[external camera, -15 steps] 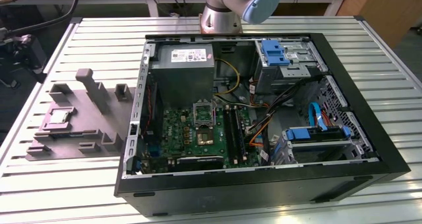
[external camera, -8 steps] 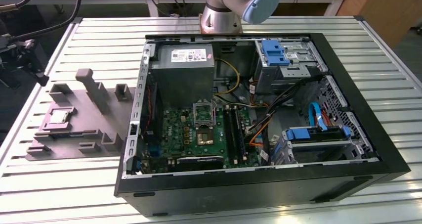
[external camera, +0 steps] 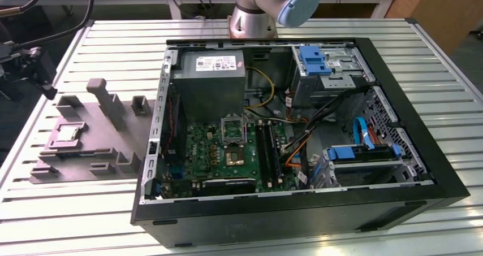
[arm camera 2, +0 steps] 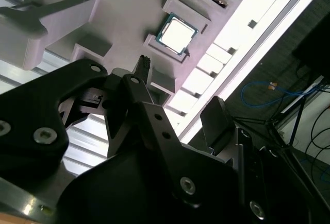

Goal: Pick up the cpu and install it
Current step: 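Pick up the cpu and move it towards the insertion slot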

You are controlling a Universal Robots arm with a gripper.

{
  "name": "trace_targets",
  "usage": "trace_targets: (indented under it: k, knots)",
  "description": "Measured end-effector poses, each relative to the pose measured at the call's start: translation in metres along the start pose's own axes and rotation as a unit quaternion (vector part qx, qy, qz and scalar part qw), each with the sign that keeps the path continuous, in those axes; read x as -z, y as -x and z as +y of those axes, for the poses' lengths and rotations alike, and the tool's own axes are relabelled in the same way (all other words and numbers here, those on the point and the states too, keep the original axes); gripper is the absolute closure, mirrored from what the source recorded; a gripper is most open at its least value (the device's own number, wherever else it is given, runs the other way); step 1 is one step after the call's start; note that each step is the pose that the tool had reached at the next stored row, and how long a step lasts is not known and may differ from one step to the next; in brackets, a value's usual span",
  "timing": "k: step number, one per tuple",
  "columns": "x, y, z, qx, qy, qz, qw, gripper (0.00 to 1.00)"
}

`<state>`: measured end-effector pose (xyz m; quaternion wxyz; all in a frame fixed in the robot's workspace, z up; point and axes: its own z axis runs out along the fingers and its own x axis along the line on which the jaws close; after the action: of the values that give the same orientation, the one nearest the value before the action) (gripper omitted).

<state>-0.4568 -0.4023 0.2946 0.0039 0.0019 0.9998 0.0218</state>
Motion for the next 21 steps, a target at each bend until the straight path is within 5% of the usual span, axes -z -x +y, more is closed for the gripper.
trace_targets:
  k: [14, 21]
  knots:
    - [-0.0019, 0.0000, -0.0001, 0.000, 0.0001, 0.0000, 1.0000, 0.34]
    - [-0.0117, -0.0001, -0.0031, -0.001, 0.0000, 0.0001, 1.0000, 0.34]
